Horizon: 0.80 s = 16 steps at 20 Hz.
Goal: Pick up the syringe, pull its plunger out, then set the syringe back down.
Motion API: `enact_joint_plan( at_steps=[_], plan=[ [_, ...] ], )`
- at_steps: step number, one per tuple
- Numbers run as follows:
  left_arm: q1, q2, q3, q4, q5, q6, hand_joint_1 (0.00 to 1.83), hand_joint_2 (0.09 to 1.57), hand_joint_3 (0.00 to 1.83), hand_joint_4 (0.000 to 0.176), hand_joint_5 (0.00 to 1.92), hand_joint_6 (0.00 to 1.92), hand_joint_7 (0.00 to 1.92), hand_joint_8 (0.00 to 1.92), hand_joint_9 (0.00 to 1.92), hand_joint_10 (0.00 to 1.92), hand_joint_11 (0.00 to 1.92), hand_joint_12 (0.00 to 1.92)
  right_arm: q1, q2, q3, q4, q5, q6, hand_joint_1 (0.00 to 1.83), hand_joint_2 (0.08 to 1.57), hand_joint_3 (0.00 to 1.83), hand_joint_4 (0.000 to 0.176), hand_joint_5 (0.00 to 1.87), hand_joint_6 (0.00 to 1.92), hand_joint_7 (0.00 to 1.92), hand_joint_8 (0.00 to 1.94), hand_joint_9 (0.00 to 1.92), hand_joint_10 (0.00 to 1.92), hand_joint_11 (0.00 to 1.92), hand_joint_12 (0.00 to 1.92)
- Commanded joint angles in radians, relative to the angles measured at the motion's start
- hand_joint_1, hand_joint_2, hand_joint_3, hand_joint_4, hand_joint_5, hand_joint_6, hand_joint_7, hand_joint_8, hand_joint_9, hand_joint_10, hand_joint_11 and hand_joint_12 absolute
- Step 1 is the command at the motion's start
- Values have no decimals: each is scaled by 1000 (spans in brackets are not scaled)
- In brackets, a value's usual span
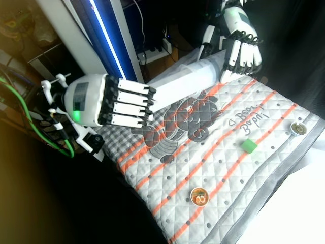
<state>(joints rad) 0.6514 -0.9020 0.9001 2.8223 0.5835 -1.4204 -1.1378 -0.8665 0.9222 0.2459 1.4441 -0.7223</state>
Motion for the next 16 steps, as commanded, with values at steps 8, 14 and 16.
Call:
enact_joint_plan(
  at_steps=[8,14,16],
  plan=[
    [3,29,-3,-35,163,-31,1166,1276,0,0,848,1288,506,1541,230,1316,0,1920,4,11,13,84,115,-31,1234,1146,0,0,922,957,941,1288,893,1532,843,1836],
    [5,30,-3,-37,164,-31,1172,1269,0,0,863,1252,506,1537,263,1284,0,1921,4,11,13,84,116,-31,1222,1159,0,0,915,989,900,1334,842,1561,824,1819],
    [5,29,-3,-37,166,-31,1169,1274,1,0,854,1268,498,1544,253,1285,0,1921,4,11,13,84,116,-31,1246,1148,0,0,975,912,872,1323,780,1449,710,1732]
  ],
)
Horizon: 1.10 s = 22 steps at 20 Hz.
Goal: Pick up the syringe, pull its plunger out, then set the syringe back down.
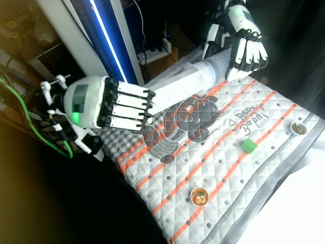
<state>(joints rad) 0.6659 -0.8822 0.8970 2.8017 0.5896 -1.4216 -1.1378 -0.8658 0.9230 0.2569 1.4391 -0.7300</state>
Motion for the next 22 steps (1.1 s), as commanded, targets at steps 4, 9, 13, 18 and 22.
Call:
enact_joint_plan(
  at_steps=[4,9,13,18,22],
  plan=[
    [-10,8,0,-17,161,-30,1169,1272,0,0,849,1297,513,1517,281,1268,16,1921,4,10,12,73,123,-23,1167,1150,0,0,888,1086,776,867,705,963,501,1400],
    [-10,3,0,-16,161,-30,1181,1256,0,0,883,1220,536,1517,364,1338,196,1921,4,10,10,68,133,-23,1113,872,0,0,384,43,358,10,325,67,4,1088],
    [-10,-13,6,-17,150,-30,1184,1251,0,0,889,1208,544,1517,406,1284,178,1874,4,10,6,63,147,-23,1013,831,0,2,63,0,23,0,41,0,0,764],
    [-10,-47,35,-38,127,-30,1183,1254,0,0,885,1201,531,1536,389,1261,142,1862,4,10,3,62,159,-23,849,875,9,0,6,0,0,0,0,0,0,755],
    [-46,-100,91,-41,56,-30,1171,1273,1,0,858,1234,497,1587,275,1409,101,1921,4,10,3,62,166,-23,714,975,25,0,68,12,56,9,53,17,0,724]
  ],
)
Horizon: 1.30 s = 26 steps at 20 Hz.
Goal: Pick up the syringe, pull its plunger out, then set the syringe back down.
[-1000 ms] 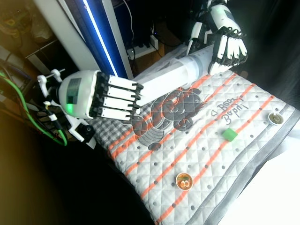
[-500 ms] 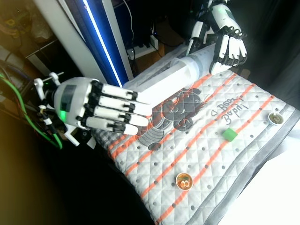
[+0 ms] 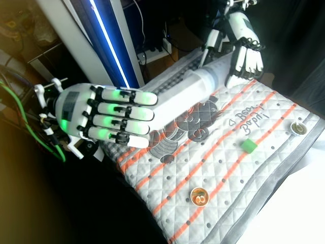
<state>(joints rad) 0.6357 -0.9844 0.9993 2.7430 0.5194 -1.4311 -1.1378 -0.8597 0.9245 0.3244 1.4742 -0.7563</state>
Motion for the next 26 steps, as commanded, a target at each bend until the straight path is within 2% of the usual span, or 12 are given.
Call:
enact_joint_plan(
  at_steps=[1,4,6,9,12,15,16,17,19,21,23,26],
  plan=[
    [-29,-18,9,19,100,-21,1181,1259,0,0,884,1173,531,1581,285,1401,106,1921,4,4,1,-6,132,3,714,978,20,0,86,13,79,8,76,22,0,747],
    [-56,-72,59,31,24,-21,1178,1259,0,0,882,1190,527,1553,255,1260,2,1861,4,4,2,-7,133,3,726,978,7,0,101,11,90,7,82,16,0,714],
    [-69,-98,83,49,-34,-20,1190,1245,0,0,917,1086,544,1587,327,1375,12,1901,4,4,2,-7,133,3,819,959,0,0,124,11,103,2,91,13,0,701],
    [-74,-122,110,69,-111,-19,1206,1207,0,0,936,1166,659,1331,378,1049,52,1756,4,4,3,-7,133,3,813,959,0,0,108,0,70,0,68,1,0,673],
    [-80,-151,141,92,-187,-19,1210,1203,0,0,965,1077,641,1404,377,1257,99,1774,4,4,3,-8,133,3,809,942,0,0,123,11,117,12,103,14,0,703],
    [-86,-167,156,109,-227,-19,1203,1212,0,0,929,1176,639,1348,350,1026,47,1673,4,4,3,-8,133,3,854,919,0,0,109,1,142,4,120,12,0,657],
    [-86,-168,157,109,-228,-19,1154,1165,0,0,905,1111,611,827,365,960,70,1625,4,4,3,-8,133,3,842,922,0,0,102,0,134,1,114,8,0,619],
    [-85,-168,157,108,-228,-19,1099,1119,0,0,693,665,539,509,322,857,27,1574,4,4,3,-8,133,3,877,902,0,0,135,11,155,5,142,16,0,662],
    [-82,-166,157,96,-217,-18,947,1083,0,0,539,211,424,120,194,614,0,1446,4,4,3,-8,134,3,858,907,0,0,133,8,141,0,131,10,0,670],
    [-73,-156,151,75,-191,-18,849,1049,0,0,385,25,283,7,153,321,0,1251,4,4,3,-8,136,3,884,891,0,0,142,9,121,1,112,1,0,569],
    [-66,-141,137,62,-164,-18,789,983,0,36,238,1,161,0,127,180,0,1236,3,4,2,-8,138,3,878,885,0,0,143,6,145,7,129,7,0,612],
    [-38,-79,67,37,-41,-18,650,972,0,0,240,5,195,3,168,124,0,1121,1,4,-1,-8,147,3,896,872,0,0,169,13,169,7,154,14,0,681]
  ],
)
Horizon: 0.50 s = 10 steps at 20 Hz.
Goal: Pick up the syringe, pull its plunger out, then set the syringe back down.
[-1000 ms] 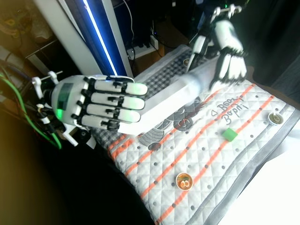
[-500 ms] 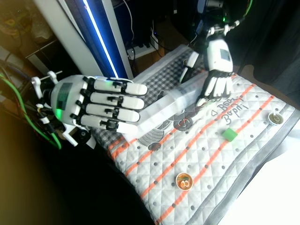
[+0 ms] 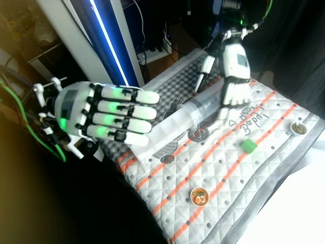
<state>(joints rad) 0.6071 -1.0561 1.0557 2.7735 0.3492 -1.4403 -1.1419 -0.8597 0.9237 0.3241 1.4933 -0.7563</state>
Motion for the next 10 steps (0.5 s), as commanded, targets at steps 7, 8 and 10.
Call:
enact_joint_plan(
  at_steps=[7,8,10],
  plan=[
    [88,174,-175,58,597,-161,641,1108,14,10,321,10,349,24,333,122,0,1272,-5,4,-10,-8,183,3,835,932,10,0,250,24,278,14,234,26,0,826],
    [103,187,-179,76,671,-228,700,1128,12,0,318,6,368,19,344,100,0,1140,-9,4,-13,-8,202,3,844,957,15,0,261,23,275,7,218,16,0,775],
    [129,209,-191,96,808,-302,716,1231,3,0,326,9,475,16,512,82,152,1215,-13,13,-21,-8,237,-12,828,935,2,0,340,45,375,26,338,52,0,1064]
  ],
)
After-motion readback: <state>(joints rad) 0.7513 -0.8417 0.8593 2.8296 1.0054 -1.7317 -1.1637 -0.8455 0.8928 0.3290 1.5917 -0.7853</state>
